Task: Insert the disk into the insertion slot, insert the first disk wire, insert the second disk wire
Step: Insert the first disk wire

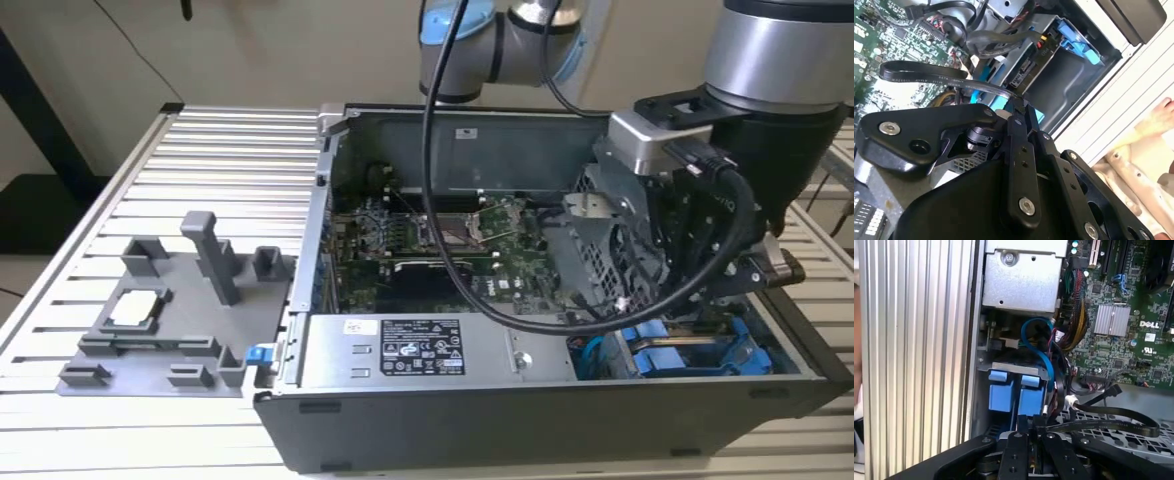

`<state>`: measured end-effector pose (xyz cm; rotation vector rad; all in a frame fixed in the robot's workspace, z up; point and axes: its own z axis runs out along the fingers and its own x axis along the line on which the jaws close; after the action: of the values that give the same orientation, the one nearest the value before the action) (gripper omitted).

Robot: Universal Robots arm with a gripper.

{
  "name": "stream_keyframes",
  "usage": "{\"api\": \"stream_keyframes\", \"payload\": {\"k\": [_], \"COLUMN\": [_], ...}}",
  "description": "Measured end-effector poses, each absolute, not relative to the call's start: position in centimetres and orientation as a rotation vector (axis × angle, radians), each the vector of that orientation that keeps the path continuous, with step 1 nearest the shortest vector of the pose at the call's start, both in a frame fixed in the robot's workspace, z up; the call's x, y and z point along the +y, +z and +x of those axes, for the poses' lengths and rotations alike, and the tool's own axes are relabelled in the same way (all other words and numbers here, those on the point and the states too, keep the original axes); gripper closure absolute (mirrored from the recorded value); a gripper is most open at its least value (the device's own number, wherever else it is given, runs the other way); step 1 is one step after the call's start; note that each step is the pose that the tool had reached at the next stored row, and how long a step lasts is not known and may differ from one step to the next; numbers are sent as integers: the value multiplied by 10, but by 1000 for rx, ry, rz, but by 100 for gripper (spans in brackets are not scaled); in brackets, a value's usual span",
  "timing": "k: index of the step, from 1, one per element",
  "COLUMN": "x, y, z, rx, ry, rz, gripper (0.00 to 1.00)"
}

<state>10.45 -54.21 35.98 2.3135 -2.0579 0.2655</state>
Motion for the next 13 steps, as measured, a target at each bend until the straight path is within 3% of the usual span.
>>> {"api": "stream_keyframes", "payload": {"k": [13], "x": [-554], "y": [360], "z": [117], "rx": [-2053], "ry": [215], "rz": [2307], "gripper": [84]}}
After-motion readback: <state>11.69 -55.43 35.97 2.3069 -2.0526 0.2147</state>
